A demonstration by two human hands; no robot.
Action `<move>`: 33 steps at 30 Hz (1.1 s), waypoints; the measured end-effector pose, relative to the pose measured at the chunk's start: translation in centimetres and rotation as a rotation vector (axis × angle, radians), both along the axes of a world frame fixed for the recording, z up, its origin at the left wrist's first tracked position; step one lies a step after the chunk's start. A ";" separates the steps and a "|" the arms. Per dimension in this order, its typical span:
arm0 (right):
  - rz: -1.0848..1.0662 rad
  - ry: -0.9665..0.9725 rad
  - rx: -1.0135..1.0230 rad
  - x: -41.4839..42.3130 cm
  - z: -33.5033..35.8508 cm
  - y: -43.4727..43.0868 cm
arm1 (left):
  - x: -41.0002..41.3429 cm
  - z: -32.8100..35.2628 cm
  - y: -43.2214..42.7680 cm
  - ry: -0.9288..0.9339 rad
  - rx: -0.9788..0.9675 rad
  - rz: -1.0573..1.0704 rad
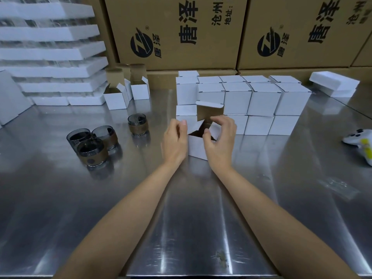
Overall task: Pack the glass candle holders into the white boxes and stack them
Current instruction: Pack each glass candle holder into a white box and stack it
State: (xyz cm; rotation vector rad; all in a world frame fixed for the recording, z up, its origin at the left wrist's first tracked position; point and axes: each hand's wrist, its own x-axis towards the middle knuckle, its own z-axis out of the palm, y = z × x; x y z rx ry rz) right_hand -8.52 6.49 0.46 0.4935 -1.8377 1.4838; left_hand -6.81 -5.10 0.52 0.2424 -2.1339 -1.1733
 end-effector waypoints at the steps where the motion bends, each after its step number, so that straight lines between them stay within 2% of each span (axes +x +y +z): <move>1: -0.013 -0.050 -0.037 -0.1 0.1 0.1 | -0.1 0.0 0.0 0.009 0.037 -0.055; 4: 0.070 -0.208 -0.121 -0.6 0.2 0.5 | -0.1 -0.4 0.0 0.021 0.047 -0.235; 6: 0.089 -0.248 -0.172 -0.5 0.2 0.6 | 0.1 -0.7 0.0 0.033 0.027 -0.286; 9: 0.102 -0.246 -0.281 -0.3 0.3 0.4 | 0.1 -0.8 0.1 0.052 0.047 -0.260; 12: 0.004 -0.200 -0.317 -0.4 0.2 0.5 | 0.1 -0.6 0.1 0.059 0.065 -0.234; 14: -0.052 -0.248 -0.335 -0.8 0.0 0.8 | 0.2 -0.6 0.2 0.069 0.100 -0.226; 19: 0.022 -0.576 -0.222 -2.4 -1.2 1.3 | 0.3 -0.3 0.1 0.047 0.169 -0.209; 22: 0.027 -0.564 -0.149 -2.3 -1.3 1.3 | 0.5 -0.1 -0.1 0.073 0.178 -0.172; 26: 0.000 -0.583 -0.028 -2.3 -1.2 1.3 | 0.6 -0.2 -0.2 0.111 0.295 -0.129; 29: 0.018 -0.549 0.020 -2.2 -0.9 1.4 | 0.3 -0.2 -0.4 0.019 0.366 -0.061; 33: 0.047 -0.493 0.017 -2.0 -0.7 1.6 | -0.2 -0.7 -1.2 -0.100 0.259 0.014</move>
